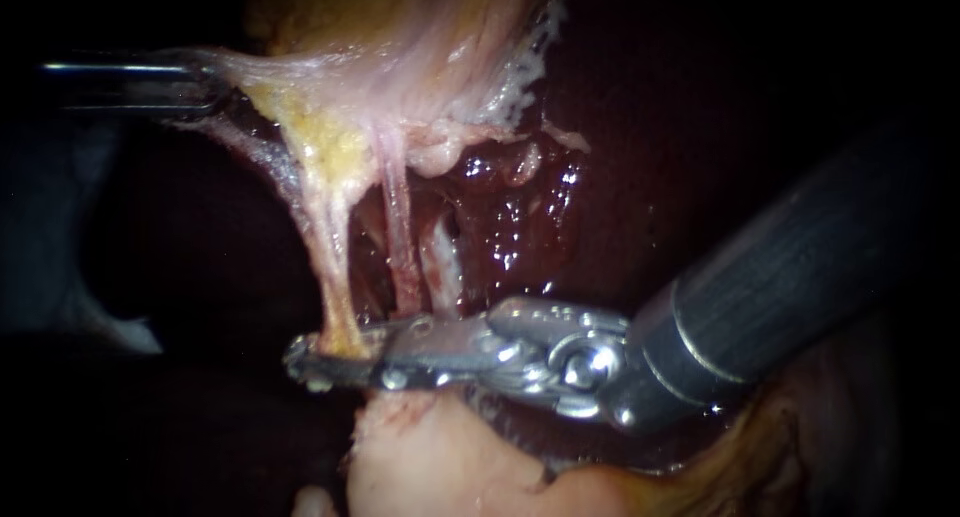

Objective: Going back second clip left tube

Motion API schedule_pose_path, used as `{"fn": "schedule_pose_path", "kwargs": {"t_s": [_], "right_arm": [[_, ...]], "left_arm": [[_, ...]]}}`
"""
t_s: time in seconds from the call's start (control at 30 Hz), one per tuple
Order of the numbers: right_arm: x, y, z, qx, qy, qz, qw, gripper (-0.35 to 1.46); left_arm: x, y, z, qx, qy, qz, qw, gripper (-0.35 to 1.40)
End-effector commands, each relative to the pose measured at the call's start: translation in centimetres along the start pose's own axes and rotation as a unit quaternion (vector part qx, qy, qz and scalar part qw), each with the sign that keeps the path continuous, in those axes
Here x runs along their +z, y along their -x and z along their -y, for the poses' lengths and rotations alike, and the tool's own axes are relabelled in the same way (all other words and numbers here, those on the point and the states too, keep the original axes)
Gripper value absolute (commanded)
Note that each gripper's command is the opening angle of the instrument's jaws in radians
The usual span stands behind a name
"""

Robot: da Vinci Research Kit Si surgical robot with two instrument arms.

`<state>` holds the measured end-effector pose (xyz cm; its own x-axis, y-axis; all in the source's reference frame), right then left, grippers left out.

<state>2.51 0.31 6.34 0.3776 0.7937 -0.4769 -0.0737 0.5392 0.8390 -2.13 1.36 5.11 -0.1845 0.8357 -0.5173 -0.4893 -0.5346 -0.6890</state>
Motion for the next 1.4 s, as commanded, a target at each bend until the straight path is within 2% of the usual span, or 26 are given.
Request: {"fn": "schedule_pose_path", "kwargs": {"t_s": [0.03,0.13,0.17,0.27,0.33,0.47,0.53,0.6,0.7,0.87,0.97,1.13,1.27,1.4], "right_arm": [[0.0,0.01,0.0,0.003,0.0,0.0,1.0,-0.35],[0.0,0.01,0.0,0.003,0.0,0.002,1.0,-0.35],[0.01,0.01,0.0,0.002,-0.003,-0.005,1.0,-0.27],[0.06,-0.02,-0.02,-0.018,-0.017,-0.028,0.9993,0.31],[0.12,-0.03,-0.04,-0.024,-0.026,-0.032,0.9989,0.43],[0.17,0.0,-0.08,-0.032,-0.013,-0.038,0.9987,0.47],[0.17,0.0,-0.12,-0.061,0.0,-0.042,0.9973,0.48],[0.15,0.0,-0.19,-0.101,0.019,-0.046,0.9936,0.49],[0.09,0.0,-0.28,-0.135,0.051,-0.044,0.9885,0.5],[-0.1,0.04,-0.33,-0.167,0.065,-0.042,0.9829,0.5],[-0.3,0.05,-0.32,-0.19,0.071,-0.04,0.9785,0.5],[-0.81,0.02,-0.25,-0.236,0.073,-0.035,0.9683,0.5],[-1.3,0.02,-0.19,-0.251,0.077,-0.032,0.9643,0.5],[-1.74,0.09,-0.19,-0.266,0.079,-0.029,0.9602,0.5]], "left_arm": [[0.0,0.0,0.0,0.0,0.0,0.0,1.0,-0.35],[0.0,0.0,0.0,0.0,0.0,0.0,1.0,-0.35],[0.0,0.0,0.0,0.0,0.0,0.0,1.0,-0.35],[0.01,0.0,0.0,0.0,0.0,0.0,1.0,-0.35],[0.01,0.0,0.0,0.0,0.0,0.0,1.0,-0.35],[0.01,0.0,0.0,0.0,0.0,0.0,1.0,-0.35],[0.01,0.0,0.0,0.0,0.0,0.0,1.0,-0.35],[0.01,0.0,0.0,0.0,0.0,0.0,1.0,-0.35],[0.01,0.0,0.0,0.0,0.0,0.0,1.0,-0.35],[0.01,0.0,-0.01,0.0,0.0,0.0,1.0,-0.35],[0.01,0.0,0.0,0.0,0.0,0.0,1.0,-0.35],[0.0,0.01,-0.01,0.0,0.0,0.0,1.0,-0.35],[0.0,0.01,-0.01,0.0,0.0,0.0,1.0,-0.35],[0.0,0.01,0.0,0.0,0.0,0.0,1.0,-0.35]]}}
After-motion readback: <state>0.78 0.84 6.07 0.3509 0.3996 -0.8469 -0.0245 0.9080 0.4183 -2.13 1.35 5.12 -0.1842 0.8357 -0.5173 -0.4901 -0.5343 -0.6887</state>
